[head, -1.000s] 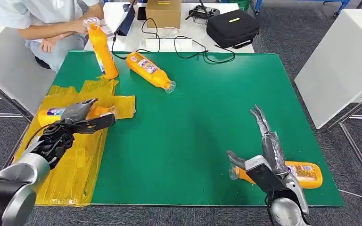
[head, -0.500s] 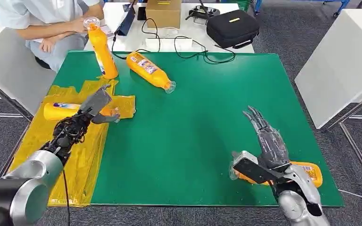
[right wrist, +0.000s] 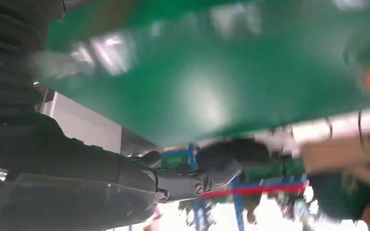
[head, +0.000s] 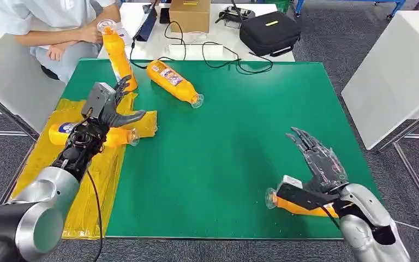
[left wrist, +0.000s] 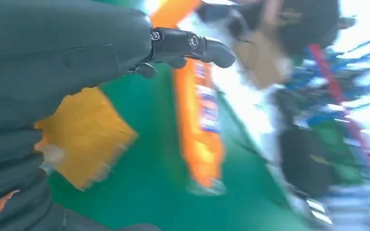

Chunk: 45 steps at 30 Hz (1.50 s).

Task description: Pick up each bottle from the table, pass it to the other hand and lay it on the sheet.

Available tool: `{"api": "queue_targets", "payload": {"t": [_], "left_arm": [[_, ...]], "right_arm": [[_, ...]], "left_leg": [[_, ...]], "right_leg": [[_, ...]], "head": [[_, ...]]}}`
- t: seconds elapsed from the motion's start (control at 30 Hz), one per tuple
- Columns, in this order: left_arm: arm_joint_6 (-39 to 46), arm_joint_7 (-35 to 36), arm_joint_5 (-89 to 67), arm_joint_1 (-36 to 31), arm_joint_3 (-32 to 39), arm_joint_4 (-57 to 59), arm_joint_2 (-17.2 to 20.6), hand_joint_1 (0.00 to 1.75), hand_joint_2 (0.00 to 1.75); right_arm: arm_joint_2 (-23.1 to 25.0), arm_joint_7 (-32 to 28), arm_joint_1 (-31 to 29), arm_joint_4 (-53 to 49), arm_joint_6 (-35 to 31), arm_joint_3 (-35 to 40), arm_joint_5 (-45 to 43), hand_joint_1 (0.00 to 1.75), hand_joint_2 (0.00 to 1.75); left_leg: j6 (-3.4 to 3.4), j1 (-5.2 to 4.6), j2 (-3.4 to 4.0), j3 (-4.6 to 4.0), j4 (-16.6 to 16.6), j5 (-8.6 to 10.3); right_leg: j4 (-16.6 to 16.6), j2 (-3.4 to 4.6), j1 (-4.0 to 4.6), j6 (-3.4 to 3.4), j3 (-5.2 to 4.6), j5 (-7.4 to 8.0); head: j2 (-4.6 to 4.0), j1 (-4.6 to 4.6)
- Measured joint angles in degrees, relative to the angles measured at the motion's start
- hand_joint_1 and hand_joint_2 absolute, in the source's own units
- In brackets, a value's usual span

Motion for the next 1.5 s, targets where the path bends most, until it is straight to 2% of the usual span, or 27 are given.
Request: {"api": "queue_targets", "payload": {"t": [0.17, 0.4, 0.63, 1.07, 1.33, 1.5], "left_arm": [[-0.9, 1.2, 10.7, 4.8, -3.1, -8.7, -0.3, 0.0, 1.75], [-0.9, 3.1, 17.0, 9.6, -6.6, -16.0, -0.3, 0.0, 1.75], [-0.6, 4.0, 18.6, 11.5, -8.8, -19.1, -0.3, 0.0, 1.75], [-0.5, 4.3, 19.1, 11.8, -9.7, -20.0, -0.3, 0.0, 1.75], [0.5, 6.1, 21.0, 13.8, -11.0, -22.0, -0.1, 0.0, 1.75], [1.1, 6.1, 21.3, 14.9, -11.6, -22.8, -0.1, 0.0, 1.75]], "right_arm": [[-4.8, -2.9, 2.4, -0.4, 8.6, -3.6, 0.9, 0.0, 1.75], [-10.6, -3.9, 7.0, -1.3, 14.3, -5.4, 1.2, 0.0, 1.75], [-11.1, -2.3, 11.5, -3.6, 14.0, -6.9, 3.4, 0.0, 1.75], [-11.1, -1.9, 12.4, -4.7, 14.0, -7.4, 3.9, 0.0, 1.75], [-9.6, 4.7, 13.9, -4.1, 11.8, -8.3, 10.8, 0.0, 1.75], [-9.0, 5.3, 14.1, -2.4, 10.4, -9.5, 11.6, 0.0, 1.75]], "left_leg": [[0.02, -0.09, 0.06, 0.02, 0.0, -0.05], [0.02, -0.07, 0.03, 0.01, 0.0, -0.05], [0.01, -0.07, 0.05, 0.01, 0.0, -0.06], [0.02, -0.07, 0.06, 0.02, 0.0, -0.04], [0.01, -0.07, 0.05, 0.01, 0.0, -0.06], [0.01, -0.07, 0.05, 0.01, 0.0, -0.06]], "right_leg": [[0.0, 0.05, -0.1, 0.02, -0.04, -0.01], [0.0, 0.02, -0.07, 0.03, -0.03, -0.02], [0.0, 0.03, -0.07, 0.03, -0.04, -0.02], [0.0, 0.03, -0.07, 0.03, -0.02, -0.02], [0.0, 0.03, -0.08, 0.04, -0.03, -0.04], [0.0, 0.03, -0.08, 0.04, -0.03, -0.04]], "head": [[0.0, -0.02], [0.0, -0.04], [0.0, -0.02], [0.0, -0.04], [0.0, -0.04], [0.0, -0.02]]}}
